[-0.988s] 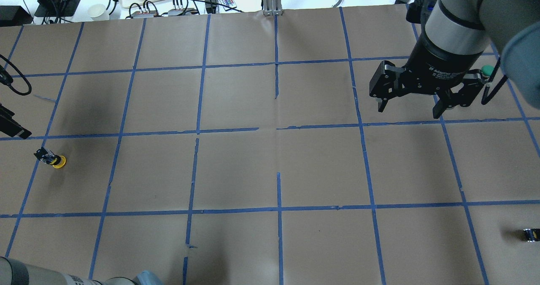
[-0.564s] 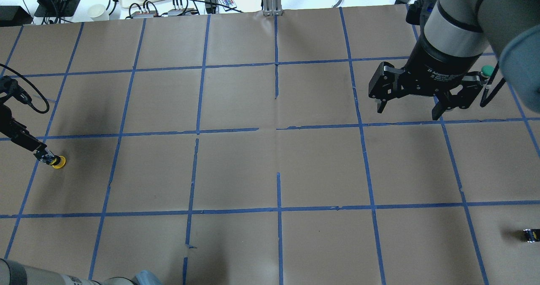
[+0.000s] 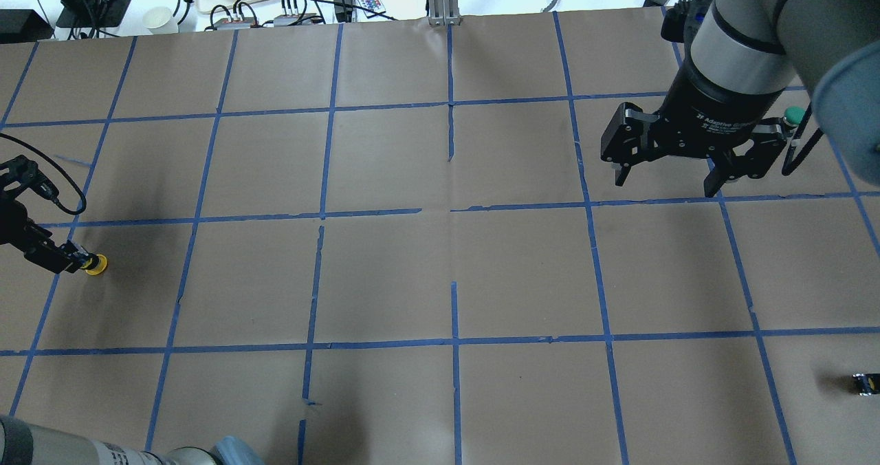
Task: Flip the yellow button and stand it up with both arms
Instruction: 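Lower the left gripper over the yellow button and close on its body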
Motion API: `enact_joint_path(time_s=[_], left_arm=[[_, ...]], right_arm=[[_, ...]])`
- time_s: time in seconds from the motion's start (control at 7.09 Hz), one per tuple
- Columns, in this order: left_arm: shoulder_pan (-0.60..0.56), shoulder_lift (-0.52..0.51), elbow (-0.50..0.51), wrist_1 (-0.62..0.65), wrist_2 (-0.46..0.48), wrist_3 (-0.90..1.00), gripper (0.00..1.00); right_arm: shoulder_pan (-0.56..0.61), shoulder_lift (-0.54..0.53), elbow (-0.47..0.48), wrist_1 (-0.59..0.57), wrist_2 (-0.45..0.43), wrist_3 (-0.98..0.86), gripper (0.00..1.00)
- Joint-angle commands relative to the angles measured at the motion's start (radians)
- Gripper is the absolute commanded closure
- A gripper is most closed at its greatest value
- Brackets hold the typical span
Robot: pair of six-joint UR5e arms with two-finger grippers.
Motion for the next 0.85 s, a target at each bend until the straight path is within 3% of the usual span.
enact_joint_path(time_s=[0.0, 0.42, 0.71], left_arm=[[0.002, 0.000, -0.028, 0.012, -0.004, 0.004, 0.07], [0.001, -0.004, -0.016, 0.020, -0.006, 0.024, 0.16], [0.001, -0.009, -0.022, 0.046, -0.012, 0.024, 0.16]], right_arm=[[-0.002, 0.000, 0.003, 0.002, -0.002, -0.006, 0.00], [0.004, 0.000, 0.003, 0.001, 0.001, -0.006, 0.00], [0.004, 0.000, 0.003, 0.001, -0.002, -0.005, 0.00]])
